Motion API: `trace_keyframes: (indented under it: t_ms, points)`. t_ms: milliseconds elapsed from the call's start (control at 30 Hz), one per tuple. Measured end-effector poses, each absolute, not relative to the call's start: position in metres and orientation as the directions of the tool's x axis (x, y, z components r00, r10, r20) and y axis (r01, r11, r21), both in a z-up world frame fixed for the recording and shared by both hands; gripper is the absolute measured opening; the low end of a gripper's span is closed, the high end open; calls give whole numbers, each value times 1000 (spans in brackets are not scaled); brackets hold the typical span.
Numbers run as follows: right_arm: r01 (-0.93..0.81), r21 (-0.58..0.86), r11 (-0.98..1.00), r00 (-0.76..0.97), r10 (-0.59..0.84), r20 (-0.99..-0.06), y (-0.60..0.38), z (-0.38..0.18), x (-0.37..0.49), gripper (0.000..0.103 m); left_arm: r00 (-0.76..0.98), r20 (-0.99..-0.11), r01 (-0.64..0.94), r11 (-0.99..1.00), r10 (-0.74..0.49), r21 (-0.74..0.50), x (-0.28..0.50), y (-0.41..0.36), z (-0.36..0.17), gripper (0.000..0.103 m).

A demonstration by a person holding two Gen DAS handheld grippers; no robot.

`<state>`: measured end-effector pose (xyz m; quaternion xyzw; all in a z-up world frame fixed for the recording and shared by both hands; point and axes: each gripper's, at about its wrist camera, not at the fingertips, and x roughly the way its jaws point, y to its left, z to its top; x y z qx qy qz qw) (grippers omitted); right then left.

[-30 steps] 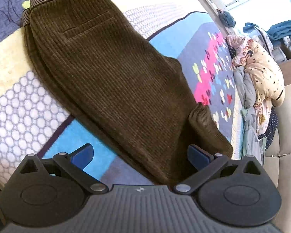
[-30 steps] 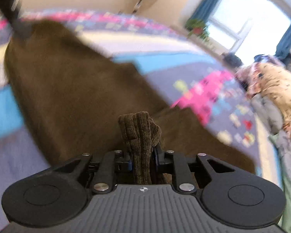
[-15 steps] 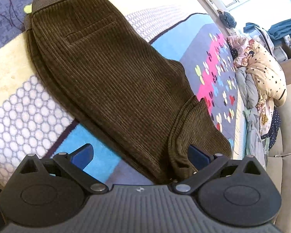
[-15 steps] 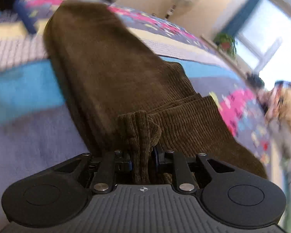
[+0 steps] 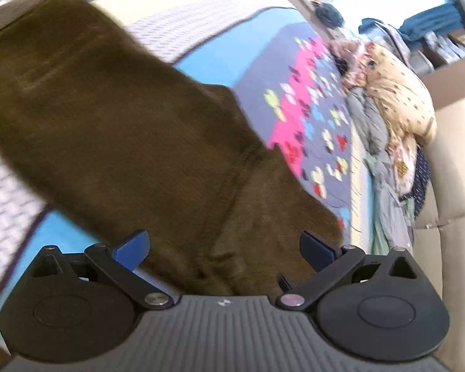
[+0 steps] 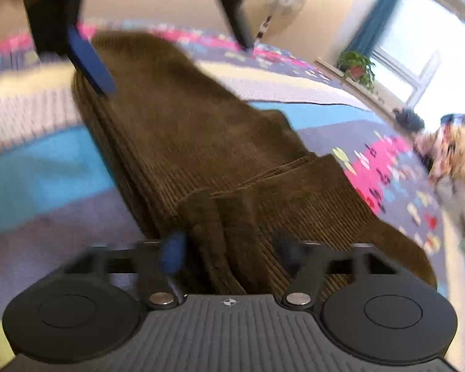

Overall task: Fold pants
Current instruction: 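Fold the held pants edge over with the right tool and release, then grasp the pants end with the right tool while the left tool approaches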

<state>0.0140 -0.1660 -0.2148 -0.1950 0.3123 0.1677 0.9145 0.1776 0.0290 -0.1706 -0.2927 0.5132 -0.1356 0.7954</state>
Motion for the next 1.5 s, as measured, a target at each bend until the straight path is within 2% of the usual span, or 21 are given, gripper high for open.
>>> trace_keyframes:
  t_ms: [100, 200, 300, 333, 467, 600, 633, 667, 733, 833, 900, 1000, 1033, 1100, 1167, 1267, 1367, 1400, 1500]
  points:
    - [-337, -115, 934, 764, 200, -614, -217, -186, -12, 94, 412, -721, -16, 786, -558, -618, 191, -9, -171, 103]
    - [-126, 7, 992, 817, 108, -566, -297, -154, -12, 94, 360, -715, 67, 781, -599, -621, 200, -51, -183, 103]
    - [95, 85, 992, 830, -32, -557, -369, -134, 22, 82, 290, -749, 103, 797, -596, -594, 208, -88, -209, 103]
    - [138, 105, 985, 822, -55, -566, -389, -133, 40, 75, 269, -765, 107, 808, -585, -580, 210, -96, -218, 103]
    - [162, 144, 976, 746, -26, -665, -432, -159, 107, 67, 269, -793, 139, 836, -547, -530, 211, -107, -237, 103]
    - [163, 206, 965, 621, 62, -782, -435, -203, 146, 66, 255, -780, 156, 821, -571, -550, 214, -104, -242, 103]
    - [153, 197, 968, 607, 66, -792, -432, -211, 148, 60, 252, -777, 158, 817, -576, -555, 215, -103, -243, 103]
    - [141, 154, 978, 615, 35, -788, -428, -215, 147, 40, 251, -774, 160, 813, -582, -559, 216, -102, -244, 103]
    - [140, 135, 981, 645, 13, -764, -418, -214, 140, 26, 251, -769, 165, 809, -588, -565, 217, -101, -246, 103]
    - [185, 205, 961, 694, 19, -719, -424, -204, 130, 22, 254, -764, 189, 806, -593, -562, 214, -98, -243, 103]
    - [210, 207, 956, 694, 4, -720, -426, -210, 132, 22, 260, -761, 212, 804, -595, -556, 210, -96, -244, 103]
    - [277, 172, 945, 651, -52, -757, -430, -226, 141, 44, 261, -759, 224, 802, -597, -554, 206, -94, -240, 103]
    - [304, 183, 935, 658, -67, -750, -431, -223, 138, 54, 261, -757, 217, 801, -598, -558, 205, -91, -237, 103]
    - [339, 190, 921, 693, -108, -713, -430, -210, 124, 63, 269, -746, 203, 793, -609, -574, 200, -82, -230, 103]
    - [340, 161, 927, 731, -152, -665, -423, -193, 102, 81, 278, -746, 221, 796, -605, -563, 194, -76, -221, 103]
    - [241, 117, 963, 783, -122, -610, -393, -171, 58, 82, 319, -781, 303, 838, -537, -453, 181, -70, -213, 103]
    - [95, 61, 994, 794, -38, -607, -345, -175, 26, 82, 327, -878, 331, 912, -350, -241, 170, -68, -230, 103]
    - [52, 16, 999, 789, -31, -613, -328, -181, 20, 82, 312, -899, 324, 924, -309, -205, 167, -64, -238, 103]
    - [-14, -65, 998, 749, -33, -662, -288, -204, 9, 83, 346, -881, 340, 918, -323, -204, 155, -52, -230, 103]
